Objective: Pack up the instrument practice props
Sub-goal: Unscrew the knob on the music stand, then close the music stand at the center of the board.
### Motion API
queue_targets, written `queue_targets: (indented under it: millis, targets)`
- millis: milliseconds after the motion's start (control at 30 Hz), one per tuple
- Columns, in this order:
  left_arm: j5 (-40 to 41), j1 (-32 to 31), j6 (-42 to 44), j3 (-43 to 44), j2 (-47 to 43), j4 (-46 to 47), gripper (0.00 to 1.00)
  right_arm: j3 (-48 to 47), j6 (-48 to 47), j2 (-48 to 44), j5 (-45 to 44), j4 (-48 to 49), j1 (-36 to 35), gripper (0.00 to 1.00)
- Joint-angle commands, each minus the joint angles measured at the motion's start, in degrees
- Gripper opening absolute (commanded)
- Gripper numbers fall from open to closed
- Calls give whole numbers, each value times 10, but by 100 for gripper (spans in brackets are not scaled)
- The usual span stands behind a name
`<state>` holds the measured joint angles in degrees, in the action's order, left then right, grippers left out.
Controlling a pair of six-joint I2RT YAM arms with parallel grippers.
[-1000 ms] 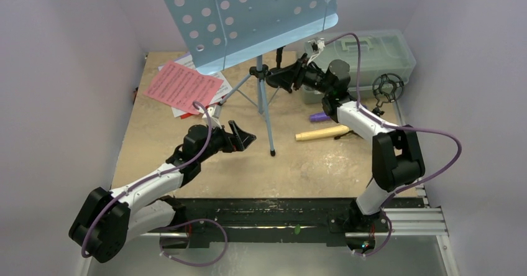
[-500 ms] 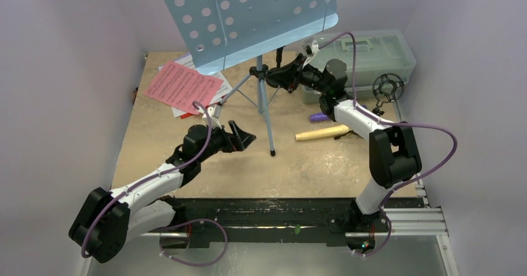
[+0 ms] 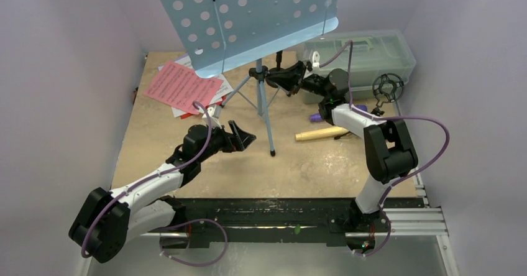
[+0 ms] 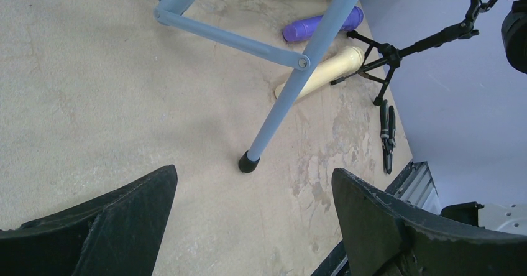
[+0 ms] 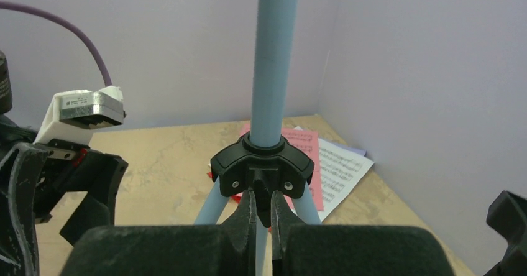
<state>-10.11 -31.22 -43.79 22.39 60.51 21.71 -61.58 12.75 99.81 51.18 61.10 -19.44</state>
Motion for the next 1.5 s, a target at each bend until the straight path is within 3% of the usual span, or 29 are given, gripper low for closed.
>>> queue_targets:
  millis: [0,367,567,733,867,1033,1100,1267,1467]
  targets:
    - [2,-2,6,14,0,23,95,5,-71,-8,54,73,-5,0]
    - [-3,-1,-1,15,5,32,95,34,-217,-8,55,56,-3,2]
    - [-20,-2,16,10,-2,66,94,52,-159,-19,46,67,3,45]
    - [-36,-2,53,-3,-17,118,91,86,-108,-57,58,54,24,56]
    - [-19,-11,72,-10,-7,175,88,119,-193,-121,55,-88,35,60]
    - [92,-63,109,13,16,179,86,94,-351,-219,12,-439,41,66]
    - [158,-91,118,19,23,176,85,104,-367,-257,24,-505,57,68]
    - [354,-172,108,63,54,121,83,177,-292,-332,88,-511,145,70]
    - [579,-233,8,182,141,-57,82,204,-265,-378,102,-491,193,71]
